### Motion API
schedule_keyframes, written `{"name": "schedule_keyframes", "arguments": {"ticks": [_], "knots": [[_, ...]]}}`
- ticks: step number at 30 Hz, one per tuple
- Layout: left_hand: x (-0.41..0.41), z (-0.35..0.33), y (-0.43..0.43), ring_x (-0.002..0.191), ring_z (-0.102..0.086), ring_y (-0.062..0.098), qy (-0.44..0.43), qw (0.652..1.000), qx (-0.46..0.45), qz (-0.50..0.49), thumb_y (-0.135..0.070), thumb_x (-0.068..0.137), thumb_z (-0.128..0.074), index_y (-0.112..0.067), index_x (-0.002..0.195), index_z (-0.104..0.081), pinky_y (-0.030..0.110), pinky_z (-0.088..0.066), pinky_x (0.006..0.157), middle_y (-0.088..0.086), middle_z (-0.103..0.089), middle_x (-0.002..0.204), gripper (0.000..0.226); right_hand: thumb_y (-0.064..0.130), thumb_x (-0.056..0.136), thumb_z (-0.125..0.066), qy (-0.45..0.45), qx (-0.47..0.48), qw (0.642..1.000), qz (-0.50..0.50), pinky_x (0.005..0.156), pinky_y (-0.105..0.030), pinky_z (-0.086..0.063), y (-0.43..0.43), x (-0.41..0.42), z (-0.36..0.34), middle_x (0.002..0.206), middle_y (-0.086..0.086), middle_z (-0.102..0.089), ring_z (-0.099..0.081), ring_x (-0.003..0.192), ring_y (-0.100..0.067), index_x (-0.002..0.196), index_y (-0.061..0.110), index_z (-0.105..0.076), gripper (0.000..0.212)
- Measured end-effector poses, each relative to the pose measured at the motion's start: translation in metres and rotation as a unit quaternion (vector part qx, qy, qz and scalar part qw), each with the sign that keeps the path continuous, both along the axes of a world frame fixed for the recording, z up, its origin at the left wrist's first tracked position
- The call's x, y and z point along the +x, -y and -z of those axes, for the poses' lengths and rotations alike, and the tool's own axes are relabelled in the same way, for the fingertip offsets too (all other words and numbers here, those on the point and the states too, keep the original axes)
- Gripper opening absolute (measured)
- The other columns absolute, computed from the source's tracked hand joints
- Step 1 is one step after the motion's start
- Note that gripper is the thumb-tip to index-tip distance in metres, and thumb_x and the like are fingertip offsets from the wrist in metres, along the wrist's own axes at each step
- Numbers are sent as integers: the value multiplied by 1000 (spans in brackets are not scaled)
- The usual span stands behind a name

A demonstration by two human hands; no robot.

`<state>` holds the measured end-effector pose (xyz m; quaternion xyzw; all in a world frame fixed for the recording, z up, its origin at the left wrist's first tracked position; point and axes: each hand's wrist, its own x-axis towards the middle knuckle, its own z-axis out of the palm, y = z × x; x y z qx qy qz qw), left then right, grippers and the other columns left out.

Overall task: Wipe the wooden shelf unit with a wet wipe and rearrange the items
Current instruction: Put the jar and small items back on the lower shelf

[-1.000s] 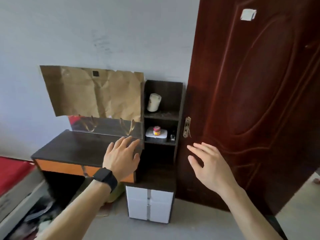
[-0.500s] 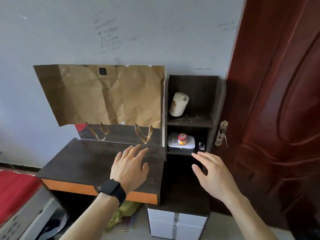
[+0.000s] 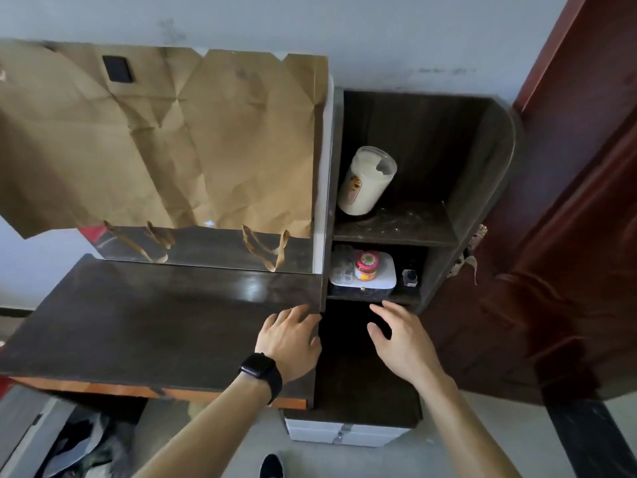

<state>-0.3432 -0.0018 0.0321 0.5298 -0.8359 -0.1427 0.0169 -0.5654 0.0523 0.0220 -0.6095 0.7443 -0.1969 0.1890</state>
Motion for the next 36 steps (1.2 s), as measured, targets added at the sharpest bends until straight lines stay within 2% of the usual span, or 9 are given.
{"name": "schedule_keyframes", "arguments": {"ticks": [4, 7, 10, 14, 16, 24, 29, 32, 36], "knots": [[-40, 44, 45, 127, -50, 20, -112, 973, 187, -77, -52, 92, -49, -32, 138, -52, 33, -41, 103, -5, -50, 141, 50, 35, 98, -55, 33, 44, 997, 55, 112, -36, -33, 51, 0, 23, 162, -3, -24, -31, 145, -23, 153, 30, -31, 60], [-73, 69, 82, 112, -60, 23, -288, 849, 363, -254, -58, 89, -55, -21, 119, -63, 35, -48, 99, 1, -65, 120, 48, 32, 98, -56, 47, 52, 991, 117, 109, -39, -39, 86, -4, 32, 164, -7, -14, -35, 143, -27, 156, 35, -17, 70], [-97, 88, 115, 93, -64, 25, -384, 738, 432, -349, -62, 89, -54, -22, 85, -59, 39, -52, 91, 1, -66, 94, 40, 31, 98, -56, 28, 53, 989, 135, 100, -40, -48, 116, -12, 43, 164, -5, -13, -45, 137, -29, 156, 38, -9, 75], [-120, 101, 141, 87, -63, 21, -449, 626, 468, -432, -62, 89, -55, -12, 105, -63, 31, -44, 64, 0, -65, 93, 54, 36, 96, -58, -7, 78, 990, 119, 98, -40, -50, 146, -22, 57, 158, -8, -29, -48, 133, -28, 155, 31, -19, 71], [-124, 102, 144, 84, -64, 19, -459, 603, 468, -455, -66, 85, -59, -12, 103, -64, 31, -43, 61, -2, -66, 89, 57, 43, 93, -62, -2, 58, 991, 124, 94, -38, -51, 151, -21, 63, 146, -9, -46, -53, 127, -28, 148, 26, -29, 67], [-127, 116, 132, 80, -71, 11, -456, 671, 406, -420, -64, 89, -55, -27, 87, -65, 38, -53, 89, -11, -72, 89, 39, 48, 90, -65, -16, 16, 984, 178, 83, -33, -53, 157, -13, 73, 125, -8, -61, -64, 111, -24, 135, 19, -32, 63], [-106, 105, 123, 76, -72, 6, -445, 717, 395, -363, -56, 90, -60, -24, 109, -65, 29, -53, 79, -9, -74, 93, 37, 38, 88, -72, 60, 7, 986, 154, 87, -29, -49, 147, -20, 64, 128, -5, -60, -62, 115, -22, 134, 24, -31, 63], [-82, 96, 105, 74, -73, 5, -426, 749, 392, -323, -51, 91, -62, -23, 108, -70, 14, -48, 60, -6, -75, 95, 34, 36, 85, -76, 106, -17, 979, 171, 85, -33, -52, 125, -19, 62, 125, -3, -61, -63, 110, -25, 133, 31, -31, 66], [-27, 98, 69, 72, -73, 13, -388, 789, 393, -270, -47, 94, -61, -22, 98, -75, 15, -47, 56, -1, -77, 89, 30, 32, 78, -83, 188, -44, 962, 192, 83, -42, -57, 86, -11, 69, 113, 3, -61, -66, 97, -24, 124, 38, -38, 64]]}}
